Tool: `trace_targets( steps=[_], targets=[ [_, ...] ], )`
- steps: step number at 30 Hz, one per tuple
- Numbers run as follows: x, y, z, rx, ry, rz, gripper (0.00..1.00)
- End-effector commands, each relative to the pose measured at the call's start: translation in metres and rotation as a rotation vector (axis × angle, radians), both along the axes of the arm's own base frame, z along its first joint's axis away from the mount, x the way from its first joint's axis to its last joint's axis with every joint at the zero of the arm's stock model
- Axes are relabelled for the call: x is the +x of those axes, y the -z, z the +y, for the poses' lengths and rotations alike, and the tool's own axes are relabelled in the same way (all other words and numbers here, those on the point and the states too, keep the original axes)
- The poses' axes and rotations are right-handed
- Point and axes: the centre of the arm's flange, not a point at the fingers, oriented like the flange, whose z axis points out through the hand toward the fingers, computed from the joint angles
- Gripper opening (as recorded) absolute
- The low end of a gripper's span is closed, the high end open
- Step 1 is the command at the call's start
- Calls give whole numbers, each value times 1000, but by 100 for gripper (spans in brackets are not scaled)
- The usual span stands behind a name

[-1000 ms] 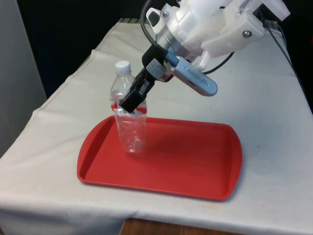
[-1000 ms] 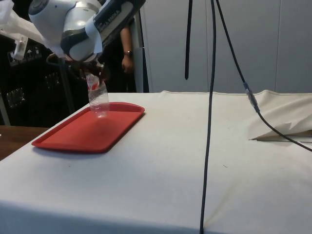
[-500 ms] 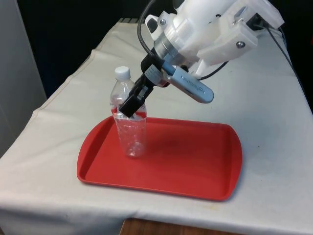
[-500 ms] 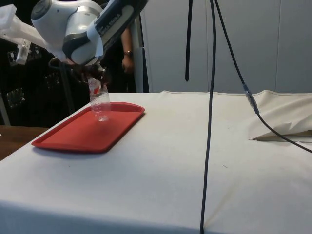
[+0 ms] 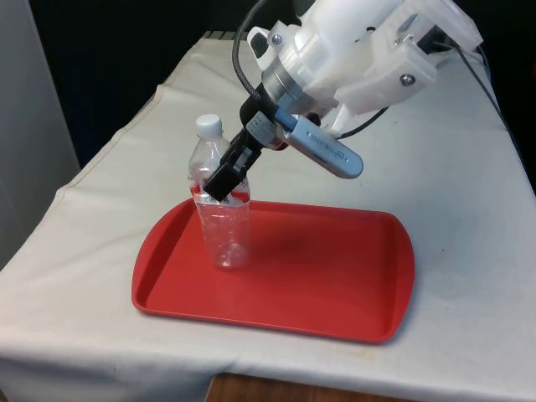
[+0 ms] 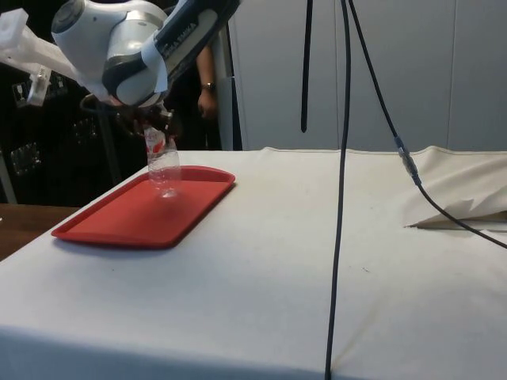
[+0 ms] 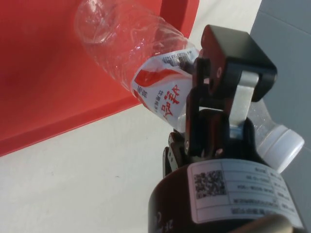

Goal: Place the bottle upright on the tray.

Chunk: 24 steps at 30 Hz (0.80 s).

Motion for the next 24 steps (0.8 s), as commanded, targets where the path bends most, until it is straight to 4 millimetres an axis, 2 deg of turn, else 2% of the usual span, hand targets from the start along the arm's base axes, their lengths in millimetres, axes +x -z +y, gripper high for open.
trace_targets(
  steps=[1,18,22,23,24],
  targets=[
    [0,2,0,4,-1,-3,14],
    [0,5,3,-4,-4,7,14],
    [0,4,4,-5,-6,8,27],
    [-1,4,3,-10,-7,12,38],
    [0,5,4,-6,-5,8,38]
  ],
)
